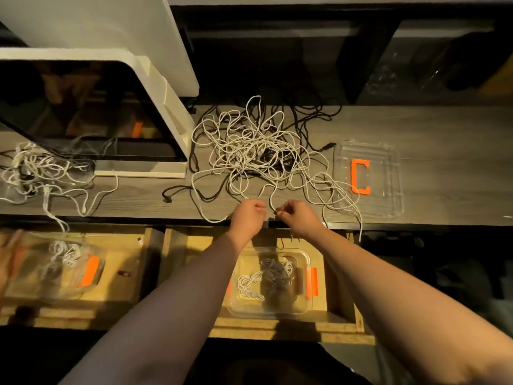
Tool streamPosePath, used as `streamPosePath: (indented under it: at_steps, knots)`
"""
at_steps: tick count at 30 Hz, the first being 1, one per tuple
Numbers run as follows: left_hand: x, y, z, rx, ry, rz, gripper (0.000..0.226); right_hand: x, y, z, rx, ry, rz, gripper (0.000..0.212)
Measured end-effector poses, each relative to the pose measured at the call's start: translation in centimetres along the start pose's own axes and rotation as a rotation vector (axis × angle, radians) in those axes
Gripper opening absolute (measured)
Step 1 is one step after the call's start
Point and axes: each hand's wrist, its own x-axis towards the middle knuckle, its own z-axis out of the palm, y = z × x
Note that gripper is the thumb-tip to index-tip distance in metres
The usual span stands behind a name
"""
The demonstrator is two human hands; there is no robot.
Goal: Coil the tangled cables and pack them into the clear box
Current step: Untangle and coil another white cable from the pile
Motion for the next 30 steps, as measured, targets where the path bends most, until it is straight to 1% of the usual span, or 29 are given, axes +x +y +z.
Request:
streamPosePath:
  at_steps: [1, 3, 5, 7, 9, 11, 14, 16, 18, 21, 23, 24, 25, 26, 27, 30]
  knots:
    - [0.6, 0.3, 0.0, 0.037, -0.021, 0.030, 0.031, 0.6, -0.1, 0.0, -0.054, 0.004, 0.002, 0.019]
    - [1.8, 0.8, -0.3, 0.143, -0.075, 0.159, 0.037, 1.6, -0.7, 0.1, -0.168, 0.018, -0.025, 0.026]
    - [3.0, 1.3, -0.7, 0.298, -0.145, 0.337, 0.048, 2.6, -1.3, 0.3, -0.272, 0.024, -0.072, 0.026]
    - [4.3, 1.3, -0.9, 0.466, -0.225, 0.466, 0.052, 3.5, -1.5, 0.6, -0.350, 0.014, -0.098, 0.026]
    - [5.6, 1.0, -0.9, 0.626, -0.291, 0.524, 0.047, 4.2, -1.4, 1.1, -0.394, -0.014, -0.085, 0.029]
    - [6.8, 0.4, -0.7, 0.755, -0.302, 0.569, 0.042, 4.8, -1.3, 1.6, -0.429, -0.038, -0.063, 0.030]
    - [8.2, -0.3, -0.2, 0.812, -0.272, 0.641, 0.033, 5.7, -0.9, 2.1, -0.439, -0.031, -0.049, 0.024]
    - [8.4, -0.7, 0.0, 0.735, -0.271, 0.646, 0.021, 5.9, -0.4, 2.5, -0.403, -0.029, -0.052, 0.022]
    - [7.9, -1.3, -0.1, 0.530, -0.261, 0.571, 0.015, 5.6, 0.3, 3.1, -0.320, -0.050, -0.073, 0.019]
    - [6.4, -1.1, -0.4, 0.187, -0.185, 0.374, 0.022, 4.8, 0.8, 3.9, -0.171, -0.012, -0.120, 0.019]
    - [5.7, 0.0, -0.5, 0.015, -0.132, 0.246, 0.024, 4.0, 0.3, 4.0, -0.102, 0.040, -0.142, 0.022]
    - [5.4, 0.8, -0.7, -0.107, -0.130, 0.156, 0.020, 3.6, -0.1, 3.9, -0.072, 0.061, -0.158, 0.022]
    - [5.0, 1.7, -0.9, -0.269, -0.153, 0.055, 0.020, 3.0, -0.5, 3.8, -0.045, 0.075, -0.179, 0.021]
    - [4.5, 2.5, -1.2, -0.416, -0.189, -0.027, 0.026, 2.3, -0.9, 3.8, -0.021, 0.084, -0.197, 0.019]
    - [4.0, 3.1, -1.5, -0.519, -0.220, -0.069, 0.029, 1.6, -1.3, 3.8, 0.016, 0.088, -0.208, 0.017]
    - [1.7, 4.2, -2.0, -0.602, -0.223, -0.022, 0.022, -0.5, -1.8, 3.3, 0.129, 0.111, -0.228, 0.018]
